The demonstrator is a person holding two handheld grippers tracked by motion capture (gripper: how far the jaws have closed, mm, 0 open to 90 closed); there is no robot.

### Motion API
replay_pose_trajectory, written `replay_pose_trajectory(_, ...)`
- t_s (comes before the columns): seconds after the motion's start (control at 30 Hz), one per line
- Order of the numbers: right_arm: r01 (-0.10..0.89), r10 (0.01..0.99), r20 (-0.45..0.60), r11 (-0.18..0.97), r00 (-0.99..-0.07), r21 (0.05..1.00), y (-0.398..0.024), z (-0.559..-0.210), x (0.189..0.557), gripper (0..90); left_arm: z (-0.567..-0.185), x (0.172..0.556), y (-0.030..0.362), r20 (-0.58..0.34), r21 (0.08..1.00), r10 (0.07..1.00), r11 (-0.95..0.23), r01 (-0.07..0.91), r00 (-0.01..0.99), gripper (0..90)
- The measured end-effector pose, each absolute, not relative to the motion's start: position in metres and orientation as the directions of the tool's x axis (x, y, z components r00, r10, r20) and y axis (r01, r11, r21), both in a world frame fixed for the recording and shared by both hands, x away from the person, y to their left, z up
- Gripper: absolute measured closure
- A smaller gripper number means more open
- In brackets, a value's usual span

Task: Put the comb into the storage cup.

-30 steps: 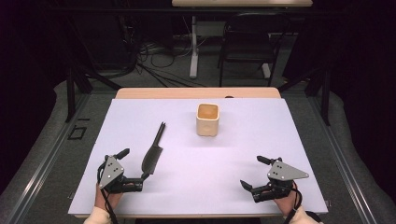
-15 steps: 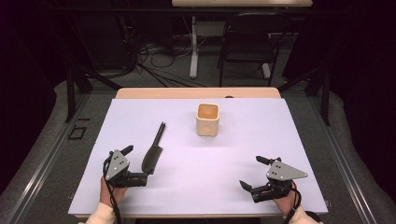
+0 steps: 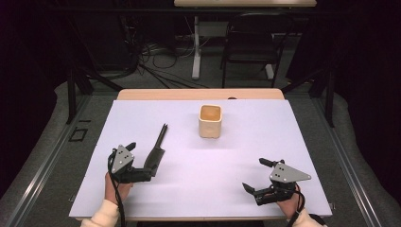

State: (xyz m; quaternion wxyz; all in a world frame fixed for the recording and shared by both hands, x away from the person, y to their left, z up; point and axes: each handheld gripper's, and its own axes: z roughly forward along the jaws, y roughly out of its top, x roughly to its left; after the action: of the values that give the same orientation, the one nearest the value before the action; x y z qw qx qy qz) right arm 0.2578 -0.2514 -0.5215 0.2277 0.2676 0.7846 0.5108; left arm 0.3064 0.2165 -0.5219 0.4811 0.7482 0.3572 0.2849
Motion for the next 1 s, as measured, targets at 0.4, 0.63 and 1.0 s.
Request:
replay_pose_trajectory(0.4,0.198,0.651,-0.075,0.336,-0.755,0.921,-0.251,-0.522,0.258,0.0,-0.520,0.319,0.213,0.085,0.915,0.814,-0.293,0.279,0.575,0.0)
replay_pose_trajectory(0.63,0.195,0.650,-0.079,0.338,-0.756,0.921,-0.250,-0.522,0.259,0.0,-0.520,0.328,0.210,0.101,0.910,0.812,-0.309,0.277,0.574,1.2)
replay_pose_trajectory(1.0,0.194,0.650,-0.081,0.340,-0.756,0.920,-0.250,-0.522,0.259,0.0,-0.519,0.339,0.207,0.098,0.904,0.809,-0.316,0.289,0.580,2.7)
